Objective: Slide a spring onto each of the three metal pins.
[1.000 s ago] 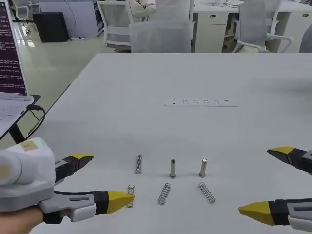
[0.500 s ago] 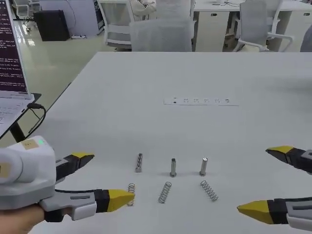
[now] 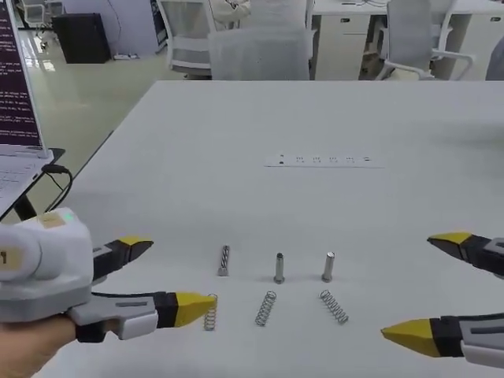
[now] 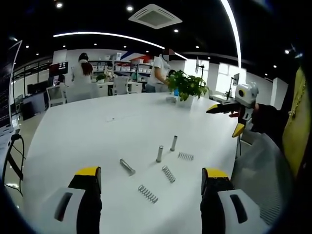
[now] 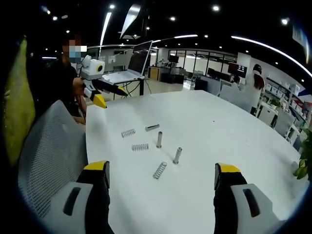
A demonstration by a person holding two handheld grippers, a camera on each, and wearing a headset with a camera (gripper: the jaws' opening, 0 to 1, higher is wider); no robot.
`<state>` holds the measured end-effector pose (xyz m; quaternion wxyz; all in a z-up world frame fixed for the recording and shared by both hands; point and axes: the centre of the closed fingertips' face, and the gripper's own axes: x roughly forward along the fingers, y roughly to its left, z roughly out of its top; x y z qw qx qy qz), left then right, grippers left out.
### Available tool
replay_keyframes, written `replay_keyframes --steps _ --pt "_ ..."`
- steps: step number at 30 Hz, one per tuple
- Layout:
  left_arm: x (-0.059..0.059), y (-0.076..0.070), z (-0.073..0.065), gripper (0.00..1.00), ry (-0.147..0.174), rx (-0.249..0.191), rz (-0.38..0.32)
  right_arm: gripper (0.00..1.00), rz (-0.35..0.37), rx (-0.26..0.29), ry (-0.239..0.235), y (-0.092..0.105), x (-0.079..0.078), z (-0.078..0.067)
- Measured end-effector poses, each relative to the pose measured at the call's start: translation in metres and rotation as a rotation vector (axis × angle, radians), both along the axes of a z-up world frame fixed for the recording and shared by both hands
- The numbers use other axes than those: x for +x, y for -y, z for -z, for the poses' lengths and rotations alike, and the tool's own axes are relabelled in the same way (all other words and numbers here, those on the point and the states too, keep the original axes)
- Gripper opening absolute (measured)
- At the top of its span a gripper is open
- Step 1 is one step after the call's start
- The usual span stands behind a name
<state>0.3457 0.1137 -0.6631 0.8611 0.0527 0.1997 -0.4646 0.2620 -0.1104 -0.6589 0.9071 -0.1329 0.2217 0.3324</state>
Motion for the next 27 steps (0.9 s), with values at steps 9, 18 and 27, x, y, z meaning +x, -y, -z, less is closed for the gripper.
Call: replay_keyframes --steps 9,18,27 --pt "0.025 0.012 0.003 0.77 -0.011 0.010 0.011 0.87 -0.002 0.000 -0.002 -0.001 0.000 0.000" --pt "0.055 0.020 0.024 0.71 -0.052 0.065 -0.005 0.87 -0.008 -0.002 -0.009 -0.002 -0.001 0.002" --pt "0.076 0.030 0.044 0.64 -0.097 0.088 -0.027 0.86 -0.008 -0.009 -0.020 -0.001 -0.002 0.006"
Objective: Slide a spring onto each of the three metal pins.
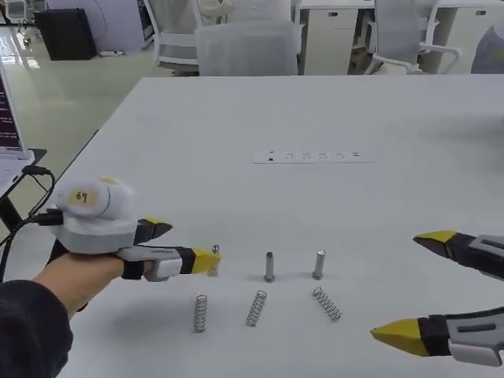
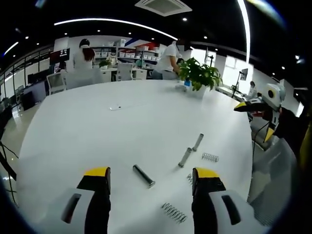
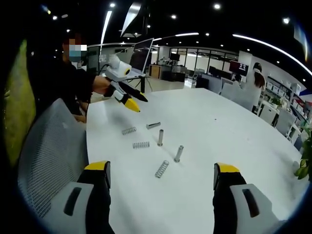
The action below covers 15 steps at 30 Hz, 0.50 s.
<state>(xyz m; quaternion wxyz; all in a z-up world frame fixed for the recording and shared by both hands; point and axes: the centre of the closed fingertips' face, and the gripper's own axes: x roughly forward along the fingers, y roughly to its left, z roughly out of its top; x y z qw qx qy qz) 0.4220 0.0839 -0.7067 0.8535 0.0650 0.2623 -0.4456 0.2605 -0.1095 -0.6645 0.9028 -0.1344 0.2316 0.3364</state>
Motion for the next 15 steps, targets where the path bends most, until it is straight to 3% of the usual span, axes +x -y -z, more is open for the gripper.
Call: replay_keyframes --steps 15 --pt "0.018 0.016 0.028 0.54 -0.040 0.087 -0.007 0.85 -0.006 -0.009 -0.012 -0.001 -0.001 0.003"
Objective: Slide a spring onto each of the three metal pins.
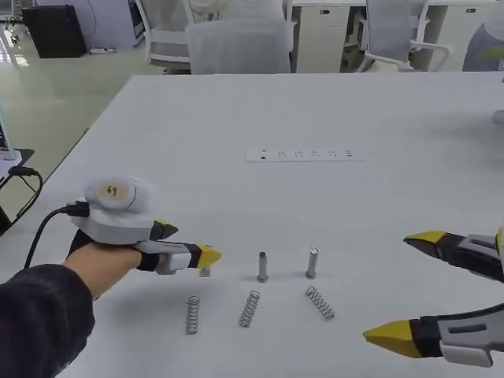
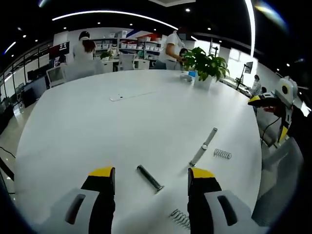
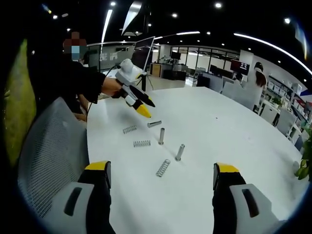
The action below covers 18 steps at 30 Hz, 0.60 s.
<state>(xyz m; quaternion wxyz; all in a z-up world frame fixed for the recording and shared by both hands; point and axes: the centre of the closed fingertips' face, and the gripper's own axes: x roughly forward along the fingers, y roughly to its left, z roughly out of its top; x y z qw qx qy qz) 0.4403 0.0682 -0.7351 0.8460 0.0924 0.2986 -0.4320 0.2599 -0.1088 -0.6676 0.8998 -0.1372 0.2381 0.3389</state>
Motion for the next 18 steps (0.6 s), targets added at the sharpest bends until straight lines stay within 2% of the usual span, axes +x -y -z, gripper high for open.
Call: replay_keyframes --steps 18 --pt "0.012 0.008 0.023 0.41 -0.036 0.065 -0.020 0.84 0.004 -0.005 -0.014 0.003 0.000 0.004"
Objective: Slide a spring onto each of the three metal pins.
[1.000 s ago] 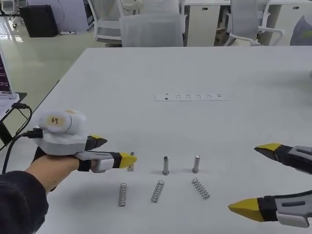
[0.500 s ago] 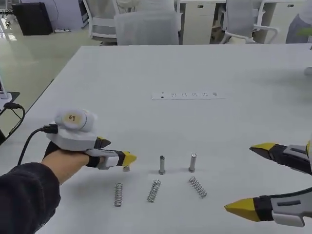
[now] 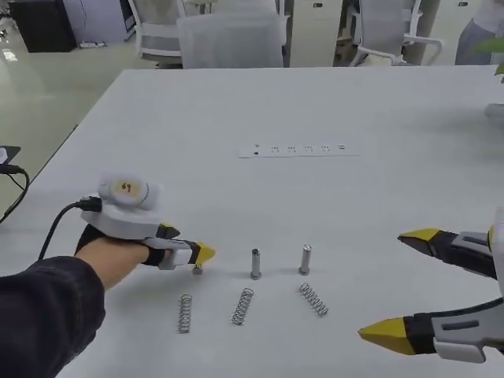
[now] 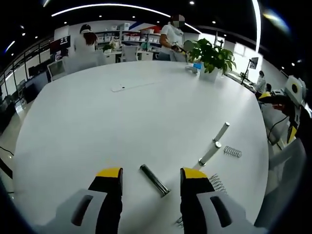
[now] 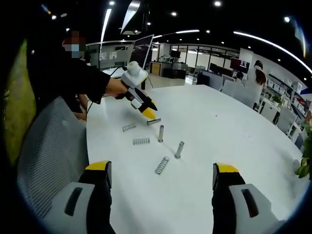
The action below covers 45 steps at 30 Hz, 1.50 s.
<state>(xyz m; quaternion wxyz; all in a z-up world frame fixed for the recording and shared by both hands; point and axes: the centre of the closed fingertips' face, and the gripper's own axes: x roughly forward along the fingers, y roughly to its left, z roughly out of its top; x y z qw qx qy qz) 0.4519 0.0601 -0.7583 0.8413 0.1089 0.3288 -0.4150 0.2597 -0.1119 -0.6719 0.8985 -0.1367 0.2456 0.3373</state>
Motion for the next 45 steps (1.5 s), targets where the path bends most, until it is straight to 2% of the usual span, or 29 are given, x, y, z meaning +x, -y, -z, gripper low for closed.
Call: replay_keyframes --steps 10,22,30,38,45 --pt "0.001 0.006 0.009 0.33 -0.017 0.035 -0.002 0.84 0.002 -0.002 -0.007 0.001 -0.001 0.002" --pt "0.005 0.004 0.021 0.25 -0.041 0.076 -0.018 0.83 0.005 -0.007 -0.014 0.004 -0.001 0.005" --pt "0.009 0.004 0.025 0.21 -0.042 0.103 -0.022 0.82 0.005 -0.005 -0.014 0.004 0.002 0.006" --pt "0.008 0.002 0.030 0.17 -0.048 0.141 -0.016 0.82 0.003 -0.008 -0.020 0.004 0.002 0.008" --pt "0.011 0.003 0.029 0.13 -0.042 0.152 -0.016 0.82 0.002 -0.013 -0.026 0.005 0.001 0.010"
